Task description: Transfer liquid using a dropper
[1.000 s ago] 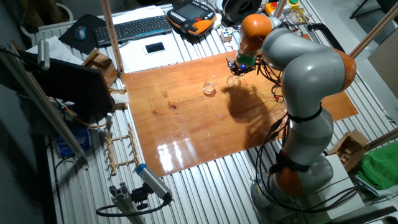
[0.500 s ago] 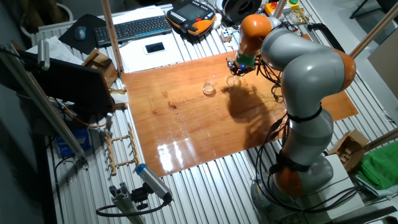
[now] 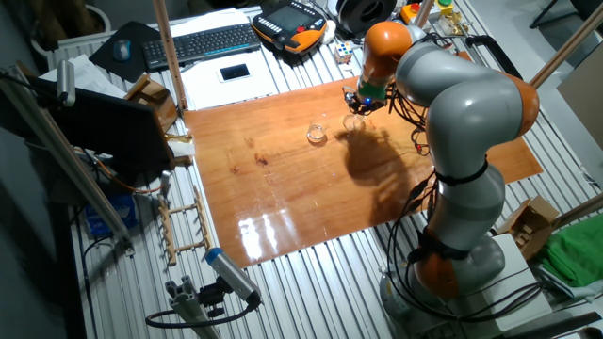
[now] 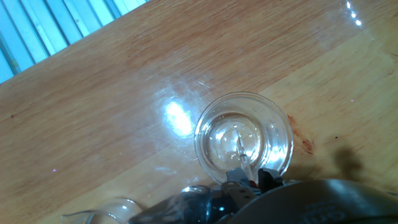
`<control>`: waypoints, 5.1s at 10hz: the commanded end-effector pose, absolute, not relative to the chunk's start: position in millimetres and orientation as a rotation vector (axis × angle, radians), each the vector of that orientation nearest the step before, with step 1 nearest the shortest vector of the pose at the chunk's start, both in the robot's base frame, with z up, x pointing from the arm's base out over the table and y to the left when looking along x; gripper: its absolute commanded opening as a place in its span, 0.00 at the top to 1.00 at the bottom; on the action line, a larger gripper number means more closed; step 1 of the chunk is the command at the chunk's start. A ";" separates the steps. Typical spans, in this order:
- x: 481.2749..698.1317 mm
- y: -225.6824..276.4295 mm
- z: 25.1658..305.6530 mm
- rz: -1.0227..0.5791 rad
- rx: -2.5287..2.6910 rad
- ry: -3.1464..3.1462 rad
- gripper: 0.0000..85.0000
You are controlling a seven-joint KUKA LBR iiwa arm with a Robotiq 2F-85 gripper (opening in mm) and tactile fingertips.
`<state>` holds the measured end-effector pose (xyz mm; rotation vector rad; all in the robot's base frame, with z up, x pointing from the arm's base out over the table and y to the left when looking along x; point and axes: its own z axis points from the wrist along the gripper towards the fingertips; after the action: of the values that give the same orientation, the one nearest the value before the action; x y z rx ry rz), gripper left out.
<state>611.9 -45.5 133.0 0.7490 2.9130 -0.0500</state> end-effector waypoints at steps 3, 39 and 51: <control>612.1 -45.6 132.7 -0.050 0.749 2.914 0.73; 597.7 -36.5 153.0 -0.095 0.700 2.910 0.99; 595.1 -31.6 184.8 -0.089 0.680 2.887 0.99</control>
<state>594.9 -31.0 187.2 0.6768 2.8855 -0.0889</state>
